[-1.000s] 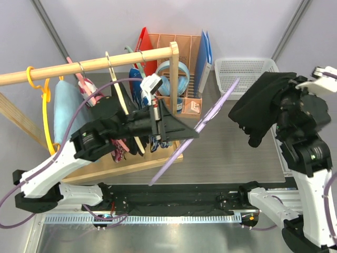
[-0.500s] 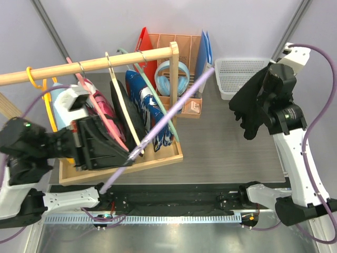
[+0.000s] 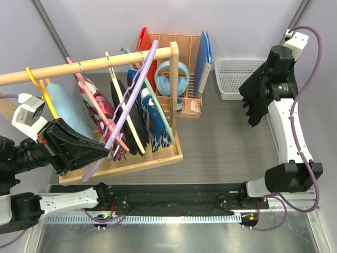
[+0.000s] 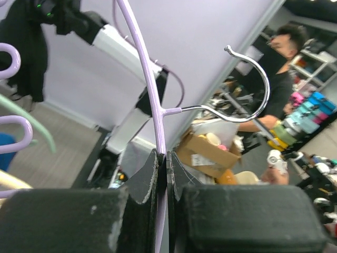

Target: Remove the trousers from the hanger

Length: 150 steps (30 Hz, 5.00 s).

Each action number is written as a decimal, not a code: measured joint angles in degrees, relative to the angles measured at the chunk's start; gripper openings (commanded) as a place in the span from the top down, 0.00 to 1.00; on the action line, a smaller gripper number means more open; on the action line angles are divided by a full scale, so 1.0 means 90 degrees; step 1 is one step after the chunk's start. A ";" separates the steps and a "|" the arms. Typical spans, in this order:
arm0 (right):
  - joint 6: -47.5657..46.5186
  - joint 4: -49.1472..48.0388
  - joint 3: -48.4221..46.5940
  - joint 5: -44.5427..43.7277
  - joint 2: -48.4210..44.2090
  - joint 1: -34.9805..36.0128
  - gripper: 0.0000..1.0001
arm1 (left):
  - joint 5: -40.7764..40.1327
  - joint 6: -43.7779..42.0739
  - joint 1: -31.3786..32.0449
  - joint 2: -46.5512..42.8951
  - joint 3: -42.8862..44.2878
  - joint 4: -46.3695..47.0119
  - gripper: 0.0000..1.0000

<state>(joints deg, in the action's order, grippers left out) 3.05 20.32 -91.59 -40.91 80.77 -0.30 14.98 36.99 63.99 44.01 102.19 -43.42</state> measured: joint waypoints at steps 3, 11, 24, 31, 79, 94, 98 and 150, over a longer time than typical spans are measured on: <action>-0.0102 -0.0221 -0.0192 0.0112 0.0308 -0.0119 0.99 | -0.0243 -0.0270 0.0000 -0.0041 -0.0131 -0.0214 1.00; -0.0306 -0.0627 -0.0884 0.0488 0.1350 -0.0578 0.99 | -0.0661 -0.0818 0.0000 -0.0172 -0.0374 -0.0559 1.00; -0.1564 -0.1241 -0.3427 0.2453 0.4221 -0.0704 0.99 | -0.0772 -0.1056 0.0000 -0.0032 -0.0187 -0.0566 1.00; -0.1875 -0.1406 -0.3657 0.3633 0.5141 -0.0537 0.99 | -0.0996 -0.1042 0.0000 0.0138 -0.0017 -0.0568 1.00; 0.2509 0.2720 -0.1780 0.2720 0.1967 0.0882 0.19 | -0.0984 0.0651 0.0000 -0.0058 -0.0780 0.0384 1.00; 0.3874 0.4027 0.1872 0.2375 -0.2953 0.5042 0.23 | -0.0818 0.2115 0.0000 0.0449 -0.1481 0.2484 1.00; 0.4299 0.4065 0.2504 0.2633 -0.4024 0.5379 0.23 | -0.0656 0.2455 0.0000 0.0461 -0.1625 0.3092 1.00; 0.0687 0.0935 0.2477 0.2715 -0.5634 0.5396 0.31 | -0.5612 0.1503 0.0520 0.6598 0.1647 0.6059 1.00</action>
<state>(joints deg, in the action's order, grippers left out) 9.23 28.73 -69.30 -16.47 30.06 48.27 -35.53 50.52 68.66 103.39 117.01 11.11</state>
